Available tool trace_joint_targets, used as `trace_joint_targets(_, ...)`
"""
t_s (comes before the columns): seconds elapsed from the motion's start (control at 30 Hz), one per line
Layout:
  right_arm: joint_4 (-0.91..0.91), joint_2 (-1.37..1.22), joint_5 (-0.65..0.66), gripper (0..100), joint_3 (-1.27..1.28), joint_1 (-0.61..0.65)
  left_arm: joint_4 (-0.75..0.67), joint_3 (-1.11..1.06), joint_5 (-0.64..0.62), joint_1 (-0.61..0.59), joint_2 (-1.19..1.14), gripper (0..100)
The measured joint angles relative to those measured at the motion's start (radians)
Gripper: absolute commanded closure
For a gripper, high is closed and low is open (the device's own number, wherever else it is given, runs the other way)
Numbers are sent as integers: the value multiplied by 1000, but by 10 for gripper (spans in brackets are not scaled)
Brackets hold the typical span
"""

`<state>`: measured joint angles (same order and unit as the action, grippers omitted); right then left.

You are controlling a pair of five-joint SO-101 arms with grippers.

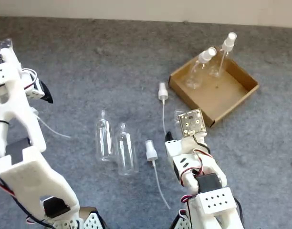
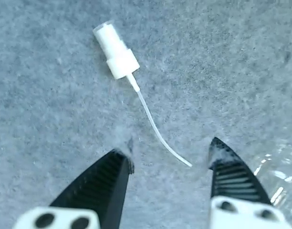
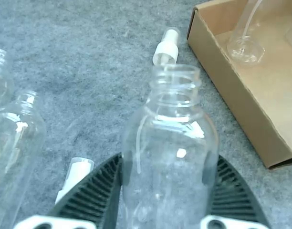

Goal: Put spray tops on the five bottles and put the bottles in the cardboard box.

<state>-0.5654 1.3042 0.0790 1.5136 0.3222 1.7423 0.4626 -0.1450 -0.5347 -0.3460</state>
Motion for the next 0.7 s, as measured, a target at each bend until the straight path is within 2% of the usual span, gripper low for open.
trace_joint_targets(0.4, 0, 0, 0, 807, 0, 0, -8, -51, -241, -25, 0, 793)
trace_joint_targets(0.7, 0, 0, 0, 807, 0, 0, -207, -57, -284, -98, -186, 793)
